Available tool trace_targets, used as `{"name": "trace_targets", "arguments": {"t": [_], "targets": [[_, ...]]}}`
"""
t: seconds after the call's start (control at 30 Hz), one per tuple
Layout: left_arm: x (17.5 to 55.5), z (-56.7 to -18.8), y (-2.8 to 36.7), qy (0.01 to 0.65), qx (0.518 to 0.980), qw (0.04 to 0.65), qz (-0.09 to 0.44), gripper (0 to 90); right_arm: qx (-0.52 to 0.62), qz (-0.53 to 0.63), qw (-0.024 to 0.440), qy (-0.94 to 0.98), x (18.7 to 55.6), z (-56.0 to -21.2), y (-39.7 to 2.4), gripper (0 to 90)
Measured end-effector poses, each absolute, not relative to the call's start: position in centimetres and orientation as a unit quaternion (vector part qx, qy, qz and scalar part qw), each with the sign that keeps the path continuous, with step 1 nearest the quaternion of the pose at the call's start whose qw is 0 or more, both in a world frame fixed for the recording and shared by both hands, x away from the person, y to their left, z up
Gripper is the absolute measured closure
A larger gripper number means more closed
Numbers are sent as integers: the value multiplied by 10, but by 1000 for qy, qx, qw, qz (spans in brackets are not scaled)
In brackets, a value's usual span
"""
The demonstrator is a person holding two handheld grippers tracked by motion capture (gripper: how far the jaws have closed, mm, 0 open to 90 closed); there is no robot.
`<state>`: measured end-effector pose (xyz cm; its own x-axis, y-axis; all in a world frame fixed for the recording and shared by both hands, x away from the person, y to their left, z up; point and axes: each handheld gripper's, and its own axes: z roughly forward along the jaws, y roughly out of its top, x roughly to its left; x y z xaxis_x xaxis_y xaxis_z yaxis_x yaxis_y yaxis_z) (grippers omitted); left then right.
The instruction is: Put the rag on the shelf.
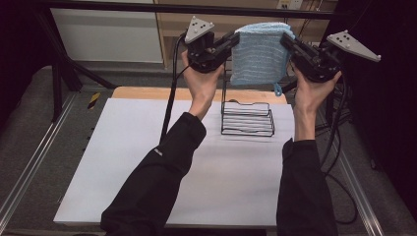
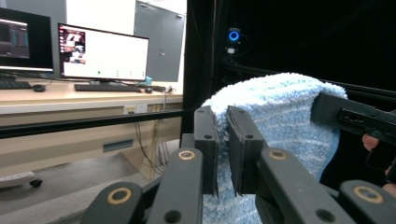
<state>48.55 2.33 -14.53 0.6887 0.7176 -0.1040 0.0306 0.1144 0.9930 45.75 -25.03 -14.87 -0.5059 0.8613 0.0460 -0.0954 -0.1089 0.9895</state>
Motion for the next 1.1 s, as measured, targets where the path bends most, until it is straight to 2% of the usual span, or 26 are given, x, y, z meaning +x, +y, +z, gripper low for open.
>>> {"name": "trace_targets", "arguments": {"t": [0.6, 1.1], "targets": [[513, -136, 23, 302, 597, 693, 268, 824, 323, 658, 380, 564, 488, -132, -248, 801], [529, -168, 14, 304, 636, 659, 262, 823, 355, 644, 354, 578, 503, -170, -260, 798]]}}
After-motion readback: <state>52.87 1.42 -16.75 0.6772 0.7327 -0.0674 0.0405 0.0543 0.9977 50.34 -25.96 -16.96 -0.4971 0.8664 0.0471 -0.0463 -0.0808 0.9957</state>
